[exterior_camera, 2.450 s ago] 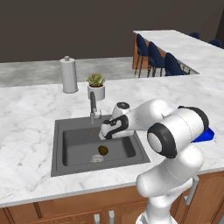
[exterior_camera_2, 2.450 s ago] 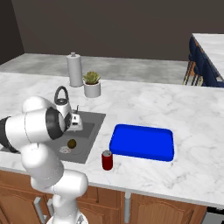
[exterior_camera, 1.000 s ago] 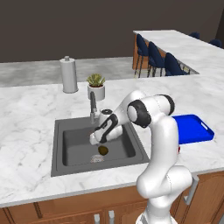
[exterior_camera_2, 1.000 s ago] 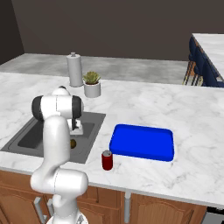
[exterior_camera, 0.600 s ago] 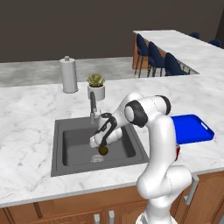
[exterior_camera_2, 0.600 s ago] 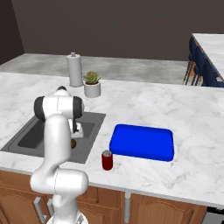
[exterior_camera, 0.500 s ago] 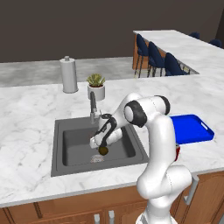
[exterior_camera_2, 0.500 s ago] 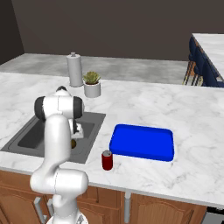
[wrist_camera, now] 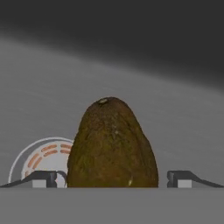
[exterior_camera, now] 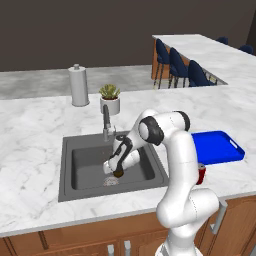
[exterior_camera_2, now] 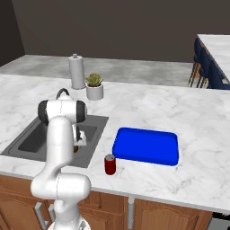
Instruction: Pick up all produce items and place them in the sink. Turn on the sink faucet to wash them. Then turn the sink off and put them in the tray.
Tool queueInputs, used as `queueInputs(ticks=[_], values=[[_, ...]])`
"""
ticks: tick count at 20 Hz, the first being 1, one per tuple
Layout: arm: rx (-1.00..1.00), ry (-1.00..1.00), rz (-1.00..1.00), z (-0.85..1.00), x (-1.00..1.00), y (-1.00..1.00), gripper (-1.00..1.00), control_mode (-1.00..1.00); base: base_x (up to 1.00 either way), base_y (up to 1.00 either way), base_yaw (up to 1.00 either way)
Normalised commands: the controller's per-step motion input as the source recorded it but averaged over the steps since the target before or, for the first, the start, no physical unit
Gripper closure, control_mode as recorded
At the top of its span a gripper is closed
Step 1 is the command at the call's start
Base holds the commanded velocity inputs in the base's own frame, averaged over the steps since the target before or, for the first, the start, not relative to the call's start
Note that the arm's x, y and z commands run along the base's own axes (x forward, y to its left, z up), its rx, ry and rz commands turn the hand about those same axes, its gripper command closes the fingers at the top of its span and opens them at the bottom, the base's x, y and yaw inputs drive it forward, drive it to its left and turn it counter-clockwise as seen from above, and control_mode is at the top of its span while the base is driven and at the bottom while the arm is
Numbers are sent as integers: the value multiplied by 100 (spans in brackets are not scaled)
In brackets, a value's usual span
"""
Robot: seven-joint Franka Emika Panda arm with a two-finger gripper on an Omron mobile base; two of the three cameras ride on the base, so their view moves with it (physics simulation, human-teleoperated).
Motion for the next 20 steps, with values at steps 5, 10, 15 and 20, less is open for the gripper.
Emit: queueInputs(ticks=[5, 10, 15, 20], values=[[0, 0, 0, -28, 2, 0, -100, -100, 0, 0, 0], [0, 1, 0, -26, 0, 0, 100, -100, 0, 0, 0], [0, -1, 0, -1, -2, 0, 100, -100, 0, 0, 0], [0, -6, 0, 30, -39, -9, 100, -100, 0, 0, 0]])
